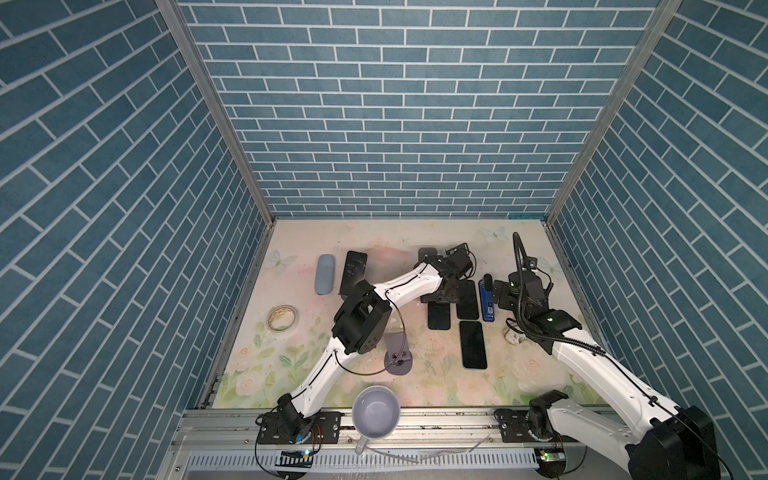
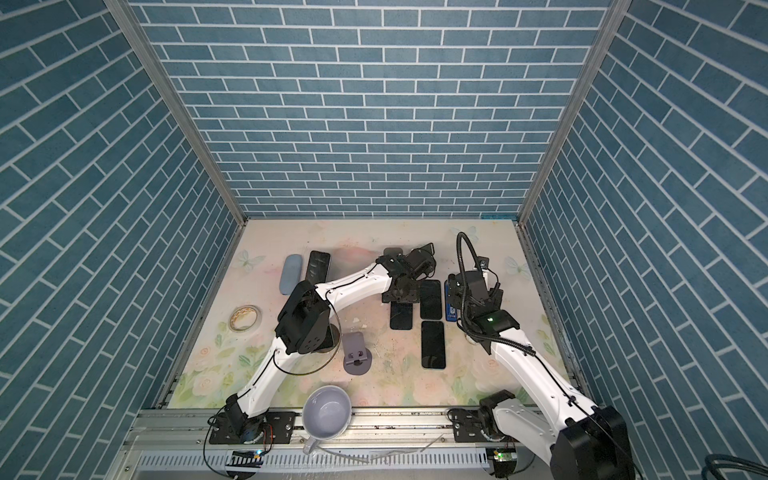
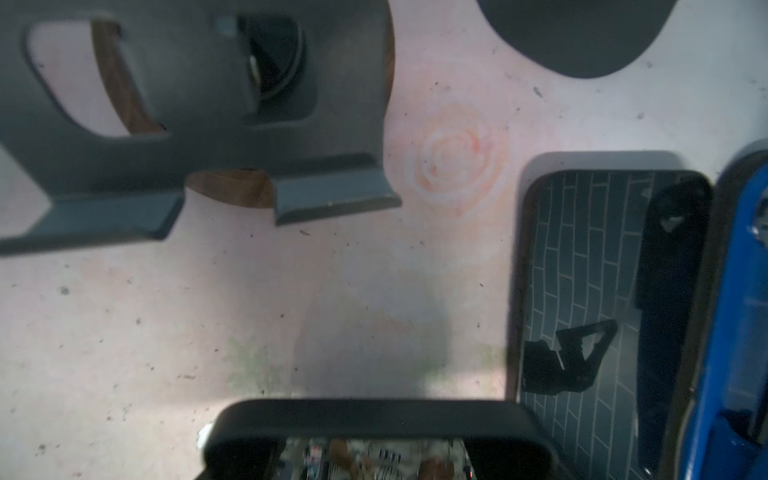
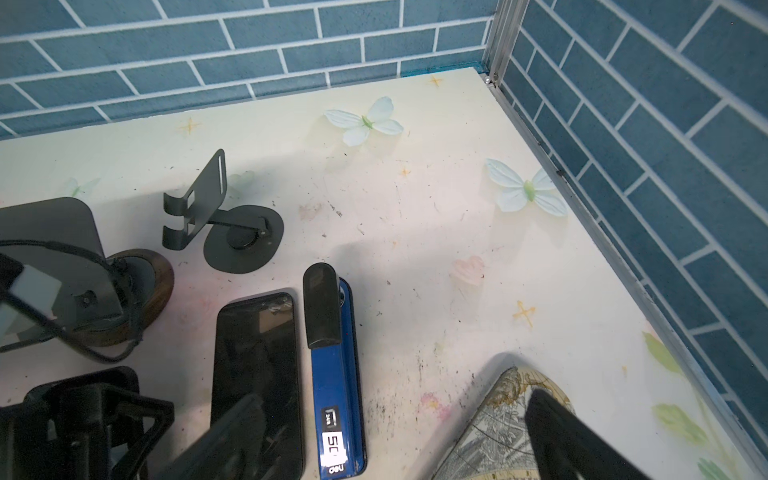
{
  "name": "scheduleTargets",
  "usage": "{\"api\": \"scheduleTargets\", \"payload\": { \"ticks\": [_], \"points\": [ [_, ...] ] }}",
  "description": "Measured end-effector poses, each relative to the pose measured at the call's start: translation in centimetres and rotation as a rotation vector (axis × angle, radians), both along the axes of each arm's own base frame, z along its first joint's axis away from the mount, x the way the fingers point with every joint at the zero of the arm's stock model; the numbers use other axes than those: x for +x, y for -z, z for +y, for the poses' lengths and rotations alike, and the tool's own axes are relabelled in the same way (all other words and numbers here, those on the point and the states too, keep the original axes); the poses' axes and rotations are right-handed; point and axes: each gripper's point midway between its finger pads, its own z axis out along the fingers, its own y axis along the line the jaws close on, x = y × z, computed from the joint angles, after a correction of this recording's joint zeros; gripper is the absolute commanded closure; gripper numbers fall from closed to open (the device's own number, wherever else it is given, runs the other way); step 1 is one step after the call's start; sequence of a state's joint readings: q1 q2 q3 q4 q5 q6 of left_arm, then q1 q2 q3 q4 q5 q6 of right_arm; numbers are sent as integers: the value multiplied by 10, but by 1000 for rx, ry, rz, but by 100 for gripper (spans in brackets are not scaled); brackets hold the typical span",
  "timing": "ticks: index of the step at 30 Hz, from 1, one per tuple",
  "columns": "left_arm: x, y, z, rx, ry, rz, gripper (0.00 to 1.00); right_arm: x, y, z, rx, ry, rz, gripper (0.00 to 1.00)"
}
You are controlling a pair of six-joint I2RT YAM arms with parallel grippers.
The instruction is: Remove the phone from the phone stand
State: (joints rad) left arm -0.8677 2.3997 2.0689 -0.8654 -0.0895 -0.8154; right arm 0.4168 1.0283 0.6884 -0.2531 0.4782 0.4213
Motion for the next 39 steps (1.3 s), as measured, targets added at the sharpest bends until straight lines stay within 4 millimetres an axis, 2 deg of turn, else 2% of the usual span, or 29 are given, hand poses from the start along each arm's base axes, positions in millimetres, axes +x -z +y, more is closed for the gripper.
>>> {"api": "scheduleTargets", "payload": {
  "ticks": [9,27,39],
  "points": [
    [4,10,6,11,-14,17,53,1,0,1,8,-4,0,1],
    [9,11,6,5,-21,21,47,4,-1,3,25,-12,-8,2],
    [10,11,8,11,-23,14,37,4,-1,4,29,-18,-7,2]
  ]
}}
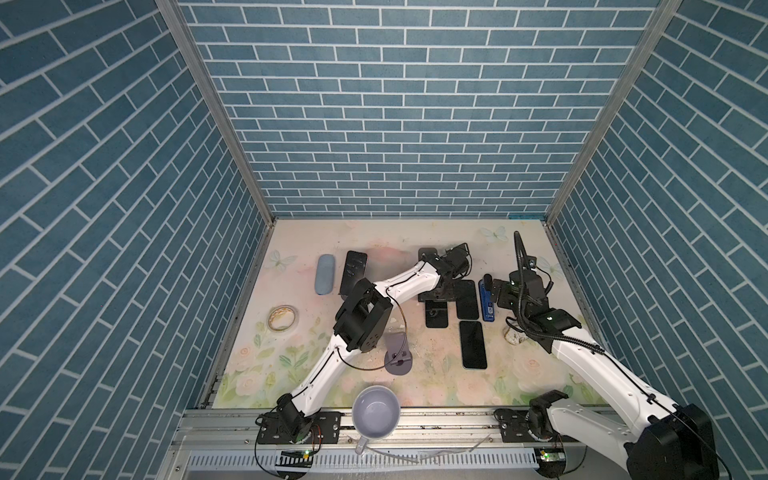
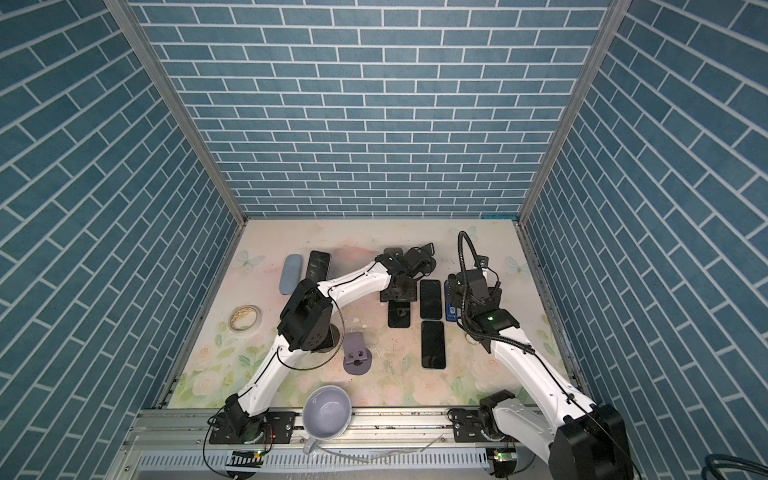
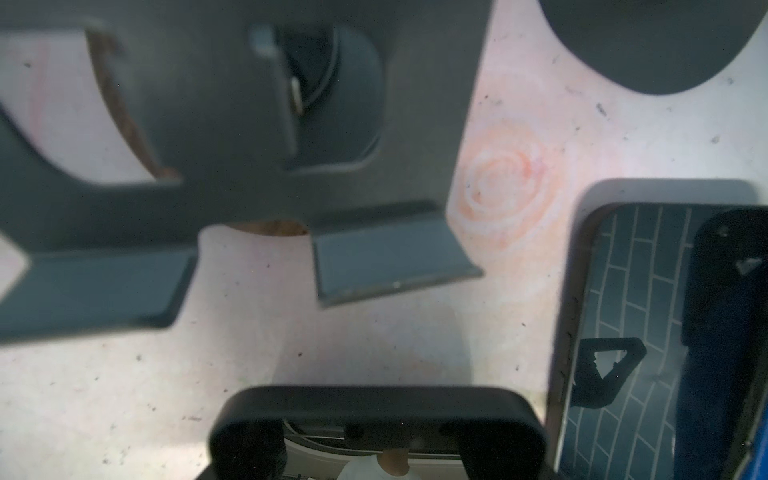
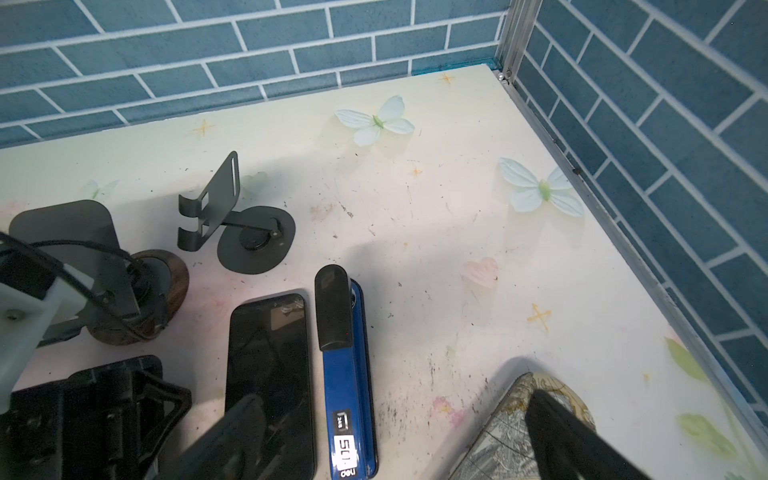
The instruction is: Remove the phone from the phone stand
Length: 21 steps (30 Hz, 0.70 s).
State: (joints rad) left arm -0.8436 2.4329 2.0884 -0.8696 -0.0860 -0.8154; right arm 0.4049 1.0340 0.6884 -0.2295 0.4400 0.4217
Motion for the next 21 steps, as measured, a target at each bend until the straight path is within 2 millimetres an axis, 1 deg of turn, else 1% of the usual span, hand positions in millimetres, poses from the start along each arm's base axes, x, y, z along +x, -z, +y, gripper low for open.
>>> {"api": "scheduleTargets", "payload": {
  "ticks": [11,21],
  "points": [
    [0,0,0,1,0,-1,26,1,-1,1,4,-2,-5,1],
    [1,0,0,-1,0,-3,22,1,-1,0,5,-1,-5,2]
  ]
}}
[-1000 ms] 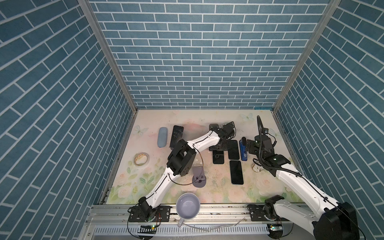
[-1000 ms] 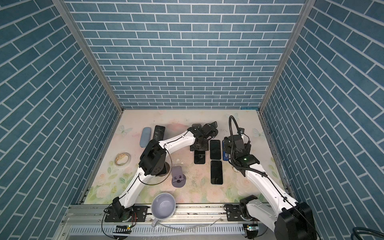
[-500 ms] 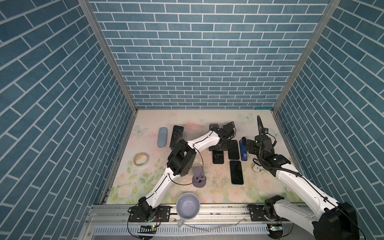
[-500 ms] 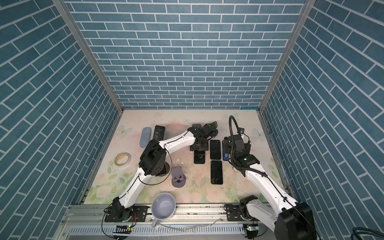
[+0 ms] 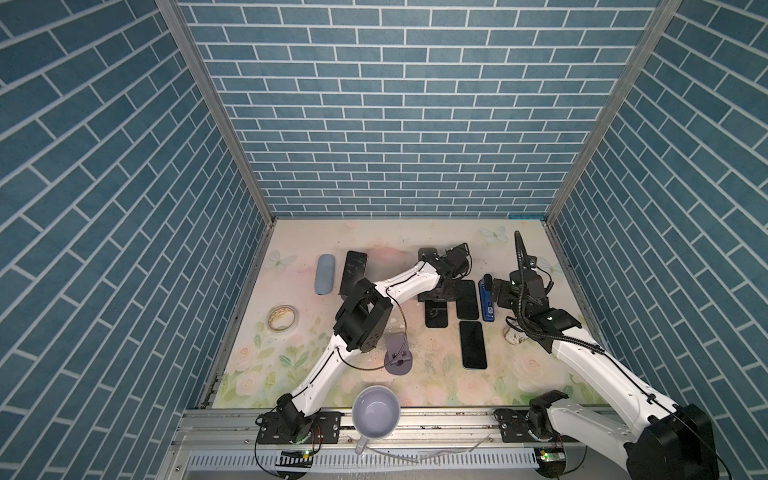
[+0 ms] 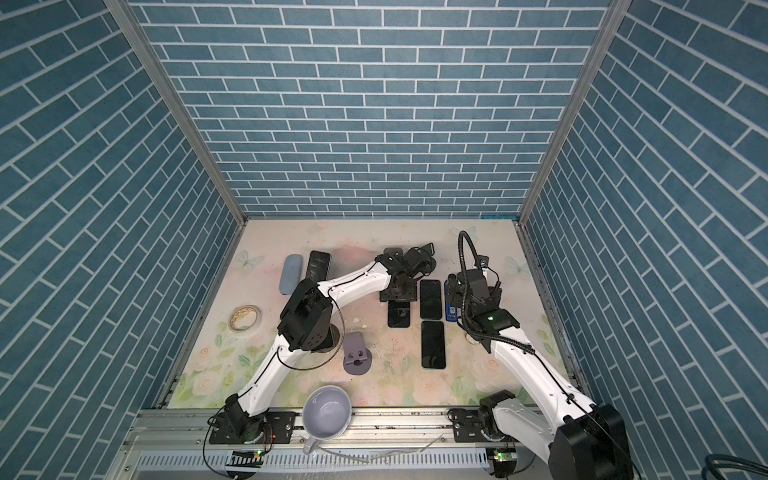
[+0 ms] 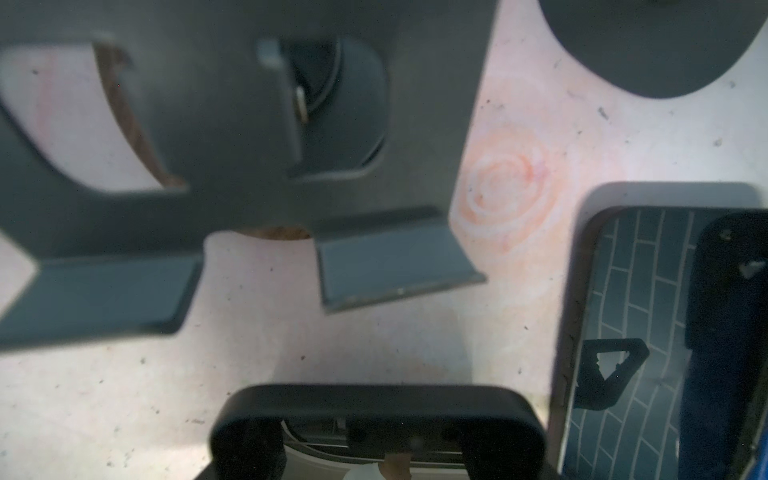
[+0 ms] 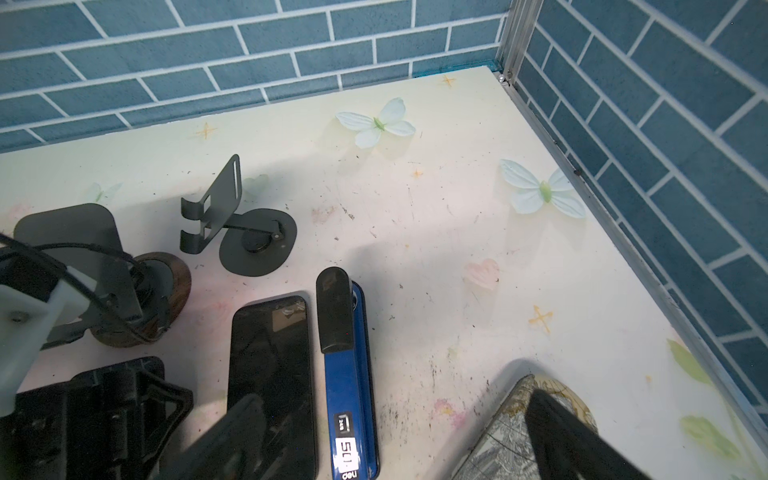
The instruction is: Remove the phone from the phone stand
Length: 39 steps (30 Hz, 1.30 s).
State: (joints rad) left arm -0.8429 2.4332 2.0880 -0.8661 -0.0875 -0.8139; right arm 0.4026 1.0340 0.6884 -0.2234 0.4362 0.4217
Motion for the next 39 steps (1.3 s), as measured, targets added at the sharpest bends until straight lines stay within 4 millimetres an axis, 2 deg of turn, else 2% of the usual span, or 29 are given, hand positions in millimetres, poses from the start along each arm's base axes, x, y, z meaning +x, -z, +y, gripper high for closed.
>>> {"api": "scheduleTargets", "payload": {
  "ticks": [23,31,35,39],
  "points": [
    [8,-1,0,-16,1,-32,18,1,3,3,11,-16,13,2],
    [6,-2,11,22,12,-53,15,2,14,7,12,-33,49,1],
    [4,-8,19,46,27,-74,14,2,18,9,14,-40,61,2],
    [6,-27,21,40,46,-120,15,2,22,11,15,-48,75,2]
  ]
}}
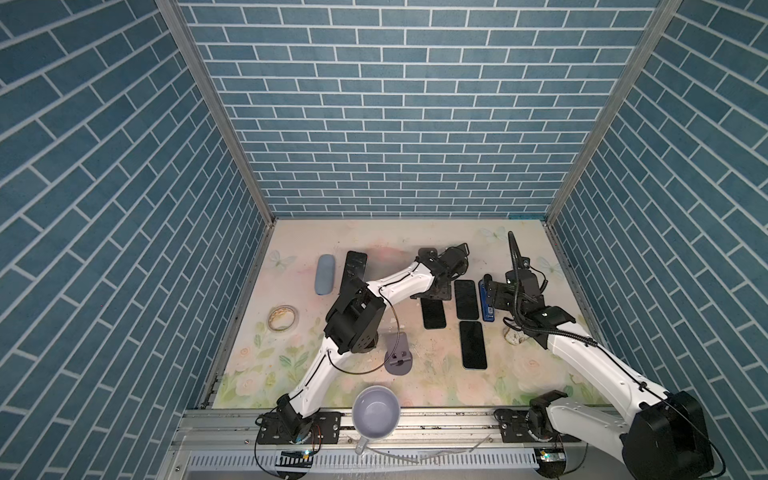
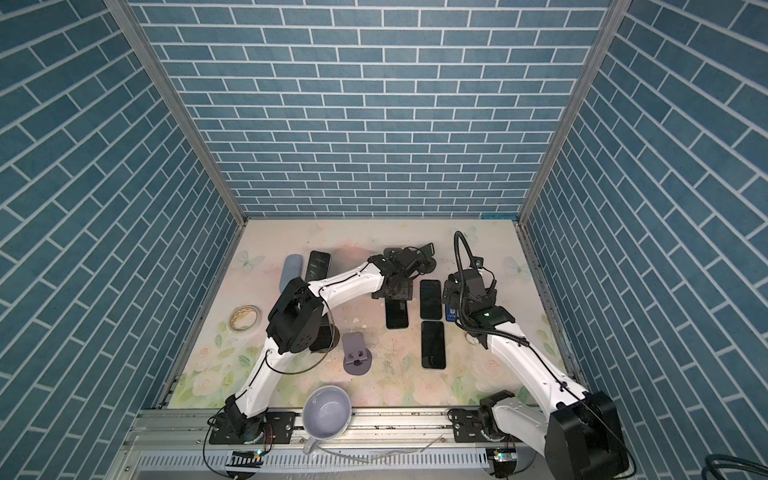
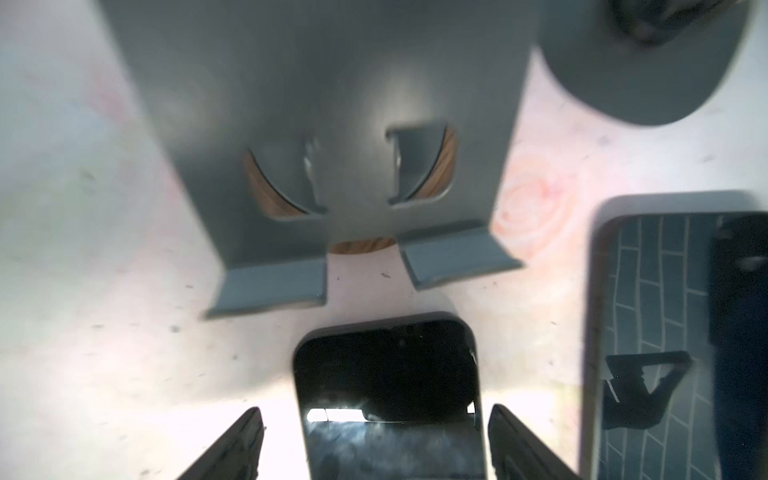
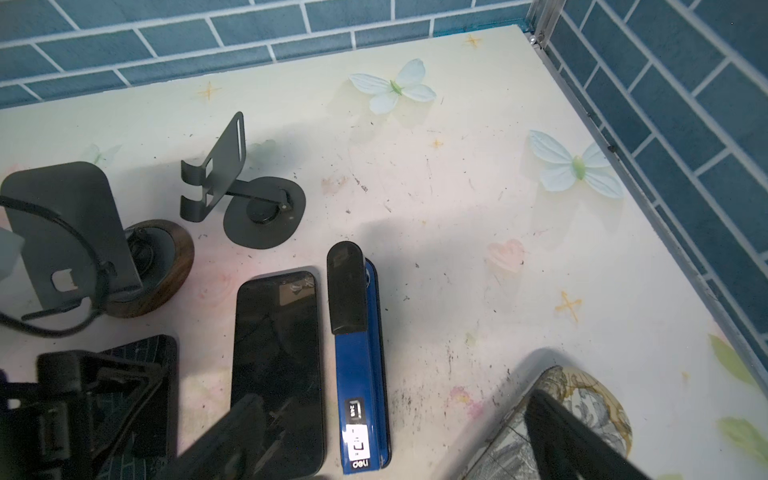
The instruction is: Remove the phone from the phone stand
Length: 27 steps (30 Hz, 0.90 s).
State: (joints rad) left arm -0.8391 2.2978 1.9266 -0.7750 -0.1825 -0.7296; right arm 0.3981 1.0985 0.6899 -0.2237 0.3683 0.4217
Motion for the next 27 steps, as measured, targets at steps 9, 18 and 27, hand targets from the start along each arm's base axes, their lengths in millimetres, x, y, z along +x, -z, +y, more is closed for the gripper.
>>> {"api": "scheduleTargets", "payload": {
  "ticks": [9,18,27],
  "points": [
    [1,-42,-2,-55,53,-127,14,0,6,4,4,-15,27,2],
    [-5,-83,18,-88,63,-273,14,-1,7,7,12,-31,49,1],
    [-16,-130,54,-130,32,-459,11,-5,14,21,60,-93,85,2]
  ]
}}
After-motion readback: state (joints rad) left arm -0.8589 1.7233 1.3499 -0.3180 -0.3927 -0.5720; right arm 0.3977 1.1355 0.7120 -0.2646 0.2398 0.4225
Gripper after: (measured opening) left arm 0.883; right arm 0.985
